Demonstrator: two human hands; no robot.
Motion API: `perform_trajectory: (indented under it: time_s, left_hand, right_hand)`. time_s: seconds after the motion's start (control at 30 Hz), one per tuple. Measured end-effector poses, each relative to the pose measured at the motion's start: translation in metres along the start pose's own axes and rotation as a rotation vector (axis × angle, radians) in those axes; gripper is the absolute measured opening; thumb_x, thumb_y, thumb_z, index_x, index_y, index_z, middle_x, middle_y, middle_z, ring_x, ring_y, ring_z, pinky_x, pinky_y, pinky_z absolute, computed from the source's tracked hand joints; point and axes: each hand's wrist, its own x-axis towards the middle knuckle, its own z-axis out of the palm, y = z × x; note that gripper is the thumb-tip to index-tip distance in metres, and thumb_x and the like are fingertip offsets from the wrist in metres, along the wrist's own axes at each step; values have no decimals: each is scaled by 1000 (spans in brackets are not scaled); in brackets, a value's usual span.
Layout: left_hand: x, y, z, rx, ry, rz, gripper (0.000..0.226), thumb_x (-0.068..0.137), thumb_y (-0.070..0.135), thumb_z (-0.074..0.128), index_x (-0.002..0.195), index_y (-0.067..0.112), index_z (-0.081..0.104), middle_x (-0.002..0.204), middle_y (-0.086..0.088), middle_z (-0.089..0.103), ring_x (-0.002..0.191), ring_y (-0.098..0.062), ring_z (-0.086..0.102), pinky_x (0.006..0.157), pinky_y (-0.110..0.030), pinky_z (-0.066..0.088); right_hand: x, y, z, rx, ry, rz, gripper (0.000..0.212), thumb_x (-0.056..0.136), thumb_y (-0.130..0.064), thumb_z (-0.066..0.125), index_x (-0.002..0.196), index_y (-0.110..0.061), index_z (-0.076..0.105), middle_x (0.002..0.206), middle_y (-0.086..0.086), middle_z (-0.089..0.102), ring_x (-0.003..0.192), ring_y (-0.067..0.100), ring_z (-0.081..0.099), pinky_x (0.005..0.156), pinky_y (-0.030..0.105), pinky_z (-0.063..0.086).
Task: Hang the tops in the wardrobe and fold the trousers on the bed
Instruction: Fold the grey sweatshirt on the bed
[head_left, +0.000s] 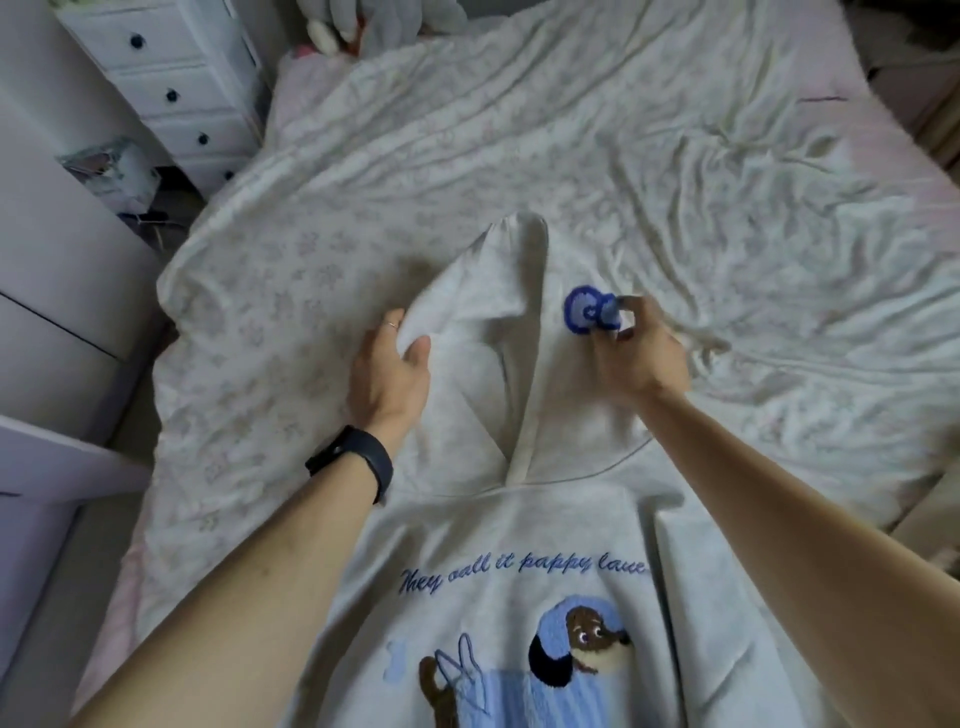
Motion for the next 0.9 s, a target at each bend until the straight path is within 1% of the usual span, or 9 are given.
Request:
perform_trajectory:
  time_s: [0.1, 0.3, 0.4, 0.47, 0.53, 0.6, 0.67, 0.77, 0.9]
  left_hand:
    - [0, -13, 1, 93, -283, -104, 70, 92, 46, 63, 152, 35, 30, 148, -7, 44, 128, -31, 51, 104, -46, 47]
    - [-124, -91, -44, 85, -268, -146, 59, 94, 34, 64, 148, 25, 41, 147, -4, 46, 135, -22, 47, 108, -39, 44]
    - [-217, -145, -90, 192, -193, -268, 58, 96, 31, 61, 149, 19, 41, 147, -6, 42, 136, -24, 43, 111, -35, 39]
    - [-277, -173, -117, 216, -149, -323, 57, 95, 29, 63, 148, 15, 43, 144, -8, 45, 135, -25, 44, 110, -36, 40]
    - [-330, -198, -136, 218, -156, -411, 60, 94, 32, 65, 148, 16, 43, 142, -7, 46, 135, -24, 44, 109, -36, 41]
    - [-380, -216, -151, 231, -206, -514, 65, 93, 35, 67, 149, 18, 41, 144, -7, 47, 135, -25, 44, 109, -36, 41]
    - [-435, -231, -166, 222, -243, -592, 66, 91, 31, 69, 149, 16, 42, 145, -8, 49, 136, -26, 46, 108, -35, 41]
    - [-492, -242, -177, 214, -239, -636, 66, 90, 29, 70, 148, 15, 43, 143, -5, 50, 131, -25, 50, 104, -34, 44]
    - [-530, -259, -185, 214, -214, -729, 61, 85, 39, 70, 140, 21, 50, 133, 0, 57, 119, -25, 58, 97, -39, 48]
  right_hand:
    - [-14, 19, 7, -184, -120, 47, 54, 97, -43, 51, 144, -21, 37, 133, 7, 60, 119, 32, 57, 90, 39, 47]
    - [-173, 68, 33, -209, -202, -200, 51, 96, -37, 59, 142, -21, 45, 139, 4, 51, 126, 29, 46, 104, 43, 42]
    - [-273, 79, 52, -111, -257, -296, 44, 93, -32, 64, 134, -20, 54, 129, 2, 57, 120, 26, 50, 100, 37, 42]
    - [-333, 83, 64, -72, -289, -358, 40, 90, -31, 63, 128, -21, 56, 124, 2, 59, 113, 25, 53, 93, 37, 48]
    - [-384, 85, 73, -64, -360, -385, 42, 86, -27, 66, 127, -24, 54, 128, 1, 56, 111, 25, 54, 88, 40, 54]
    - [-427, 90, 79, -60, -426, -388, 44, 85, -23, 69, 127, -25, 56, 137, 3, 50, 112, 28, 54, 90, 44, 54]
    - [-475, 97, 83, -132, -474, -415, 44, 85, -24, 67, 128, -23, 58, 144, 8, 45, 116, 32, 55, 92, 45, 54]
    - [-521, 107, 85, -260, -521, -420, 48, 81, -25, 77, 125, -19, 61, 148, 16, 42, 122, 38, 52, 88, 49, 54]
    - [-537, 121, 88, -495, -494, -475, 58, 77, -21, 80, 132, -19, 60, 152, 19, 37, 128, 41, 48, 92, 52, 52]
